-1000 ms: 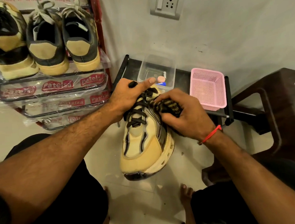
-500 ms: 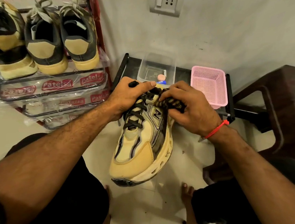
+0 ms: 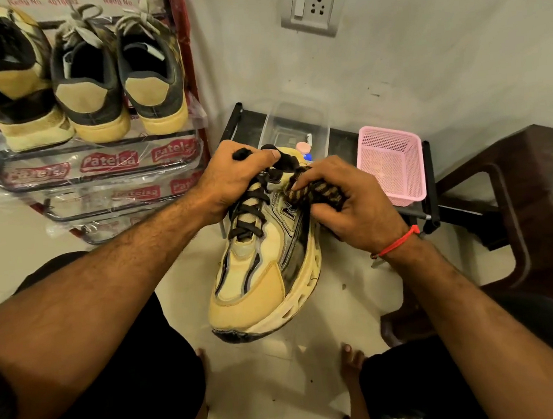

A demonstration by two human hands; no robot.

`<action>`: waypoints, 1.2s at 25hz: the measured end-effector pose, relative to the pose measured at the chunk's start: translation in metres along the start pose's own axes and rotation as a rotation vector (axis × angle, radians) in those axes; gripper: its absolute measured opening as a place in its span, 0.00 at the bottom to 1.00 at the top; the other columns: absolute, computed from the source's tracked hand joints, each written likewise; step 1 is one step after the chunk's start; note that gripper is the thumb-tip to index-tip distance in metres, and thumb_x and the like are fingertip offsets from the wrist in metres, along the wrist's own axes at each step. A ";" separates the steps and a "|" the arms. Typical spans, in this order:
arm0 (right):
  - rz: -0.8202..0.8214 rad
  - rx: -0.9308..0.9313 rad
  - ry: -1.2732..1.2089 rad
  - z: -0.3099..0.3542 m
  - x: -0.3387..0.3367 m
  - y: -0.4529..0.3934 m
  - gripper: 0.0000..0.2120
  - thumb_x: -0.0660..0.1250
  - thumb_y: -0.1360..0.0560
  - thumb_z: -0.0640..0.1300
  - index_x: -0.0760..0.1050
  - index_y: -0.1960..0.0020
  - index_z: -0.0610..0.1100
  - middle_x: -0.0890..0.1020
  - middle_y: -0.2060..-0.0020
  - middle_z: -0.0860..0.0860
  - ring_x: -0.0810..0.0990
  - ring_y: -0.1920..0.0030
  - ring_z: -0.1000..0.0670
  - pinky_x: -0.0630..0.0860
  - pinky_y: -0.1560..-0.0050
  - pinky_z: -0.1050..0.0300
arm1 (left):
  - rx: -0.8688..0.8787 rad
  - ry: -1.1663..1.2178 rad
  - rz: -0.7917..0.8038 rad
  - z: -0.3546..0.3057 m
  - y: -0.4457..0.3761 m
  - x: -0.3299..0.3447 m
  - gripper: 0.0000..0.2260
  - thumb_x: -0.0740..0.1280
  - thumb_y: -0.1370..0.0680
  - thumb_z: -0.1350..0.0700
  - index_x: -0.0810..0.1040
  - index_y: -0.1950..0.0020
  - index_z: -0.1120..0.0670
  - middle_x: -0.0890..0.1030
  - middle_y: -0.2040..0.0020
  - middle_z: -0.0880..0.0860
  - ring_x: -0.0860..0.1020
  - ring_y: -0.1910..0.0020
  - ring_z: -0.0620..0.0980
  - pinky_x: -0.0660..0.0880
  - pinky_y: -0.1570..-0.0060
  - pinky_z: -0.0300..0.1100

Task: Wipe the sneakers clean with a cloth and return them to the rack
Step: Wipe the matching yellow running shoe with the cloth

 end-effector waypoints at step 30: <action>-0.071 0.274 0.178 -0.053 -0.015 0.004 0.16 0.74 0.28 0.37 0.80 0.41 0.45 0.80 0.44 0.47 0.77 0.43 0.50 0.77 0.40 0.58 | -0.073 0.053 -0.047 0.006 0.000 -0.006 0.15 0.70 0.20 0.54 0.80 0.63 0.61 0.77 0.71 0.52 0.76 0.73 0.47 0.74 0.67 0.38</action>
Point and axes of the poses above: each hand's wrist, its own y-axis away from the middle knuckle, its own x-axis out of the palm, z = x × y, the point moved 9 cm from there along -y, towards the middle knuckle
